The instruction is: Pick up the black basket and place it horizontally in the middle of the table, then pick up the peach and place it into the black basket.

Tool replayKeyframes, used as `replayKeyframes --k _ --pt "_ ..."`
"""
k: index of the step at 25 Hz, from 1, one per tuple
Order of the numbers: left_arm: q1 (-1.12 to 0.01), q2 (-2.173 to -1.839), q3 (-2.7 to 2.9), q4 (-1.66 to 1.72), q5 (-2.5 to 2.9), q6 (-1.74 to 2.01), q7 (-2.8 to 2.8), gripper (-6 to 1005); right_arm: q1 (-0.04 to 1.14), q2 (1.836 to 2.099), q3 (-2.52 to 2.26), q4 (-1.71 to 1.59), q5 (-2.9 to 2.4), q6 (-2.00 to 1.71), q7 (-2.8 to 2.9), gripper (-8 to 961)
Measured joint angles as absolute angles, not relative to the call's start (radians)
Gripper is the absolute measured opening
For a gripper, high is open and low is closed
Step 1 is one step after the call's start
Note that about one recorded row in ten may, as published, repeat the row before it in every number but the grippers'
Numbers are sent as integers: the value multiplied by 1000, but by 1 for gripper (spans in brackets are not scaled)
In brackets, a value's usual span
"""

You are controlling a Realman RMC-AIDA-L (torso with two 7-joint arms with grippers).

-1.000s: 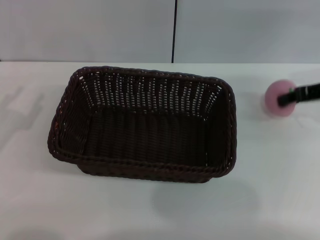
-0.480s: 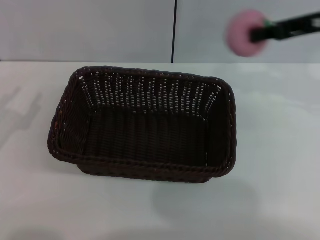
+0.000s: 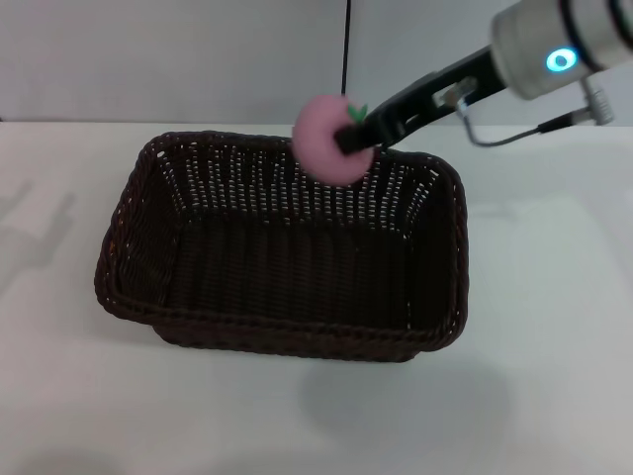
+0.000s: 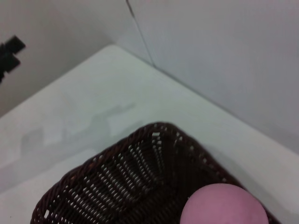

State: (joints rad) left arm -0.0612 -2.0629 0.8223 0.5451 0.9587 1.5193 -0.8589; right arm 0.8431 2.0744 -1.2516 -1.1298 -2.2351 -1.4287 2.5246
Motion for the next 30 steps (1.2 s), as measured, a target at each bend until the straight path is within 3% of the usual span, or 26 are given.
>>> replayKeyframes --k 6,12,18,25,27,30 --pt "-59 -2063 816 521 959 1534 -849 605 845 2077 -1272 -1048 -2125 -1395 2472 156" --pt "-61 -2064 811 508 958 1548 -827 605 833 2077 -1267 -1012 -2093 -1394 2445 394" --pt "-60 -2062 811 507 958 1550 -827 605 777 2076 -1256 -1037 -2053 -1392 2402 535" --pt "-41 -2062 767 473 959 1565 -755 605 490 2079 -1210 -1097 -1703 -1293 2056 691" --pt "-43 -2061 702 407 959 1595 -673 605 349 2079 -1210 -986 -1404 -1221 1728 733" --pt "-47 -2061 631 340 959 1621 -591 605 275 2080 -1210 -775 -1046 -1251 1331 736"
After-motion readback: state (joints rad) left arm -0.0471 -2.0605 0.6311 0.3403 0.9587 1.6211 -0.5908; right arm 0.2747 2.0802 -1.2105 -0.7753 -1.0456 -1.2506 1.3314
